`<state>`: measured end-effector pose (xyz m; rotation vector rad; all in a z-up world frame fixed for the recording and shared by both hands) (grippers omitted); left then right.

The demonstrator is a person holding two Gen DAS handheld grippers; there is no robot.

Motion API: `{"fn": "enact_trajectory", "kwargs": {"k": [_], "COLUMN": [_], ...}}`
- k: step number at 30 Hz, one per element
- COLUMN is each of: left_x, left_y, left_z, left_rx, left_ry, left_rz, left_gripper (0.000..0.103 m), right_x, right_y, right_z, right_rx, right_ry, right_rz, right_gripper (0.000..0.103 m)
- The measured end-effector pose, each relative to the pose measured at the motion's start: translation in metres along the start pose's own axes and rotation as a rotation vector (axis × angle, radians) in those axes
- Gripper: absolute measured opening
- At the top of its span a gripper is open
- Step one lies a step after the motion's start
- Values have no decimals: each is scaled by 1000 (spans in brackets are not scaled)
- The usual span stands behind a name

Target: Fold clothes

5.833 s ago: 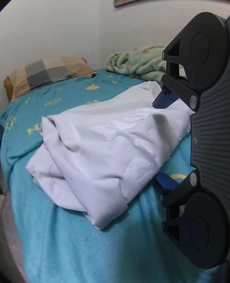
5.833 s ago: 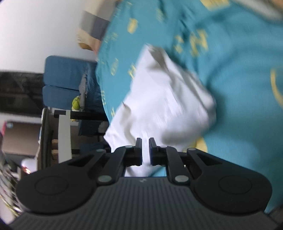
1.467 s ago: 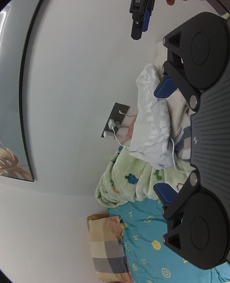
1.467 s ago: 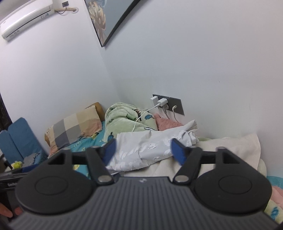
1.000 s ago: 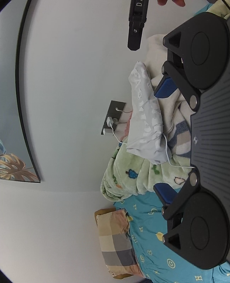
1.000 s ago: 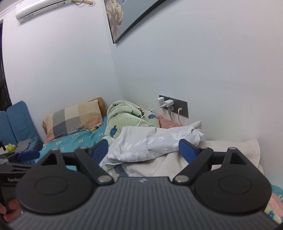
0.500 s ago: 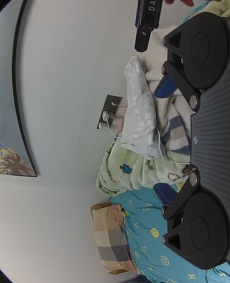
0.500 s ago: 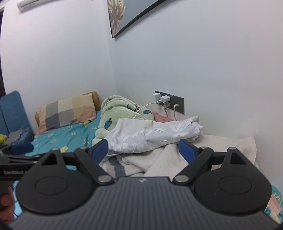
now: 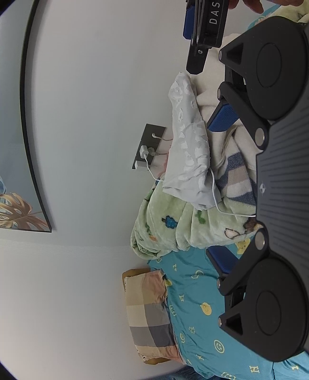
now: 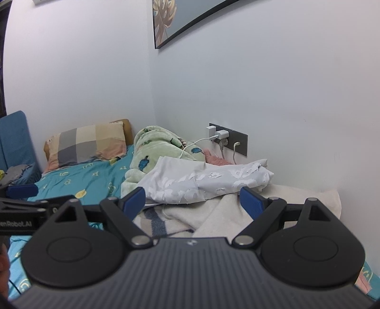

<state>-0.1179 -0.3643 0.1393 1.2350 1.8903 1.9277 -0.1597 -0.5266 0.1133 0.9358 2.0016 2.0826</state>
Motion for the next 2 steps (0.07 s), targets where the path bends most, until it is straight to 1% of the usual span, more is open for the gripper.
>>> {"fn": "enact_trajectory", "kwargs": {"k": [2], "left_x": [2], "left_y": [1], "left_z": [-1], "left_rx": [-9], "left_ry": [5], "left_rz": [-6], "left_gripper": [103], "right_x": [1], "right_y": [0], "right_z": [0], "right_rx": [0], "right_ry": [-4], "right_rz": [-2], "right_gripper": [88]}}
Point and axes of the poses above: each gripper's, at about its wrist camera, not at the fingertips, and x roughly against the way its jaws point, z to its left, y to its top, the point moved 10 cm from there along -x, roughly the way its jaws point, and after that the axes turned 9 degrees about x, right-handed, at the moved point
